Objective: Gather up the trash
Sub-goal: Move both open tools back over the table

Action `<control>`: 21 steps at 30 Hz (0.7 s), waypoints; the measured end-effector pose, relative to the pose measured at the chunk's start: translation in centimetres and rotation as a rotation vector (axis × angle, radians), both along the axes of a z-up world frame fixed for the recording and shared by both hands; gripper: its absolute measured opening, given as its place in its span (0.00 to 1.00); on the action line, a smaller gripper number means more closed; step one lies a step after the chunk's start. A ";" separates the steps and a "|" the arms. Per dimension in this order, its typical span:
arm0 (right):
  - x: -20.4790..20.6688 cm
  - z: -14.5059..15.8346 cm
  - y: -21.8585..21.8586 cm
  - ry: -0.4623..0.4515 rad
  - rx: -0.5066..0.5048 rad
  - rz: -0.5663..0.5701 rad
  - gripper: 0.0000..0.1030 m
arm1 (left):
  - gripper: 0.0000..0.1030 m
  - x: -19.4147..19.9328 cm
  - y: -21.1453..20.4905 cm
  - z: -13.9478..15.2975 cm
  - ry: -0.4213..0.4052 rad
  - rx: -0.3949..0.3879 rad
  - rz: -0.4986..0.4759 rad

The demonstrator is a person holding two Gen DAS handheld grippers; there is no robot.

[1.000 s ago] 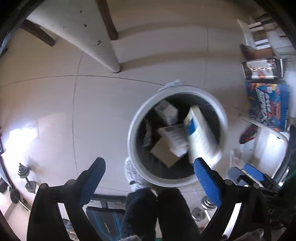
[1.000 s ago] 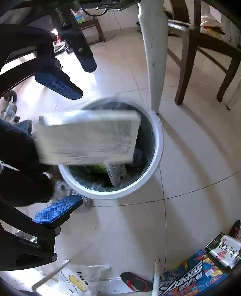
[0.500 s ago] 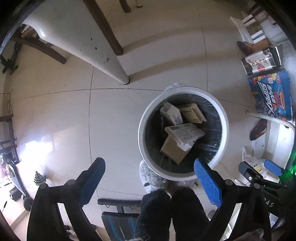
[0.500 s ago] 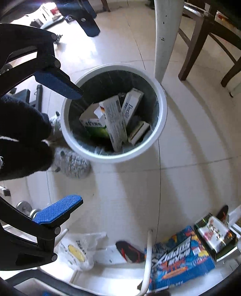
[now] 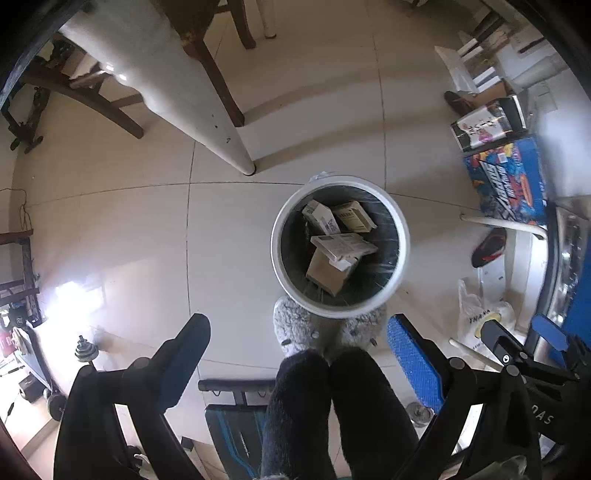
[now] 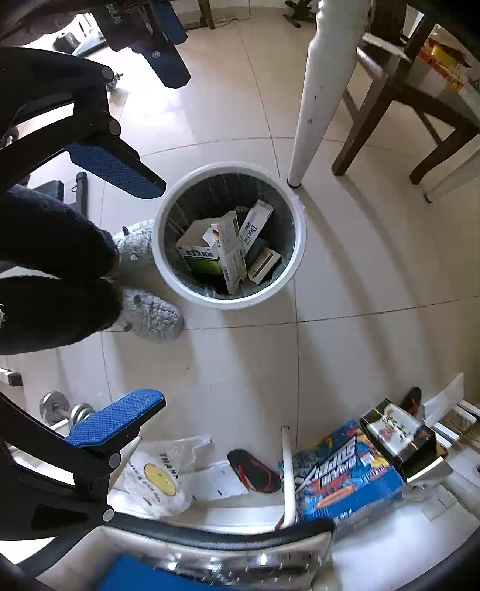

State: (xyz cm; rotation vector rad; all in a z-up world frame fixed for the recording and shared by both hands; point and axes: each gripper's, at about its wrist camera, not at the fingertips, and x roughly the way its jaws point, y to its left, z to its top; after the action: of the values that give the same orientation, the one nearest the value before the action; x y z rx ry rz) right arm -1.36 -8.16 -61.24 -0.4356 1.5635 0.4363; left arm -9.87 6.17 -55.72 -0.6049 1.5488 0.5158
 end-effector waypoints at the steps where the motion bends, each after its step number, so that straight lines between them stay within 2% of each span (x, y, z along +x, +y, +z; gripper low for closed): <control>1: -0.2 1.3 -0.3 0.000 0.007 -0.004 1.00 | 0.95 -0.3 -0.2 1.1 -0.002 0.001 -0.004; 15: -3.5 20.6 -2.5 -0.029 0.096 -0.020 1.00 | 0.95 -3.2 -2.8 16.4 -0.071 0.021 -0.069; 21: -4.1 27.9 -3.0 -0.050 0.140 -0.040 1.00 | 0.95 -3.2 -2.4 23.2 -0.145 0.102 -0.115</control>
State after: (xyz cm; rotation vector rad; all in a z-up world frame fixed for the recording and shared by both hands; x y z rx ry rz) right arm -5.46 -11.12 -33.32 -0.3045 1.4800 0.4971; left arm -13.04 3.75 -32.50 -0.4619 1.4022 0.4502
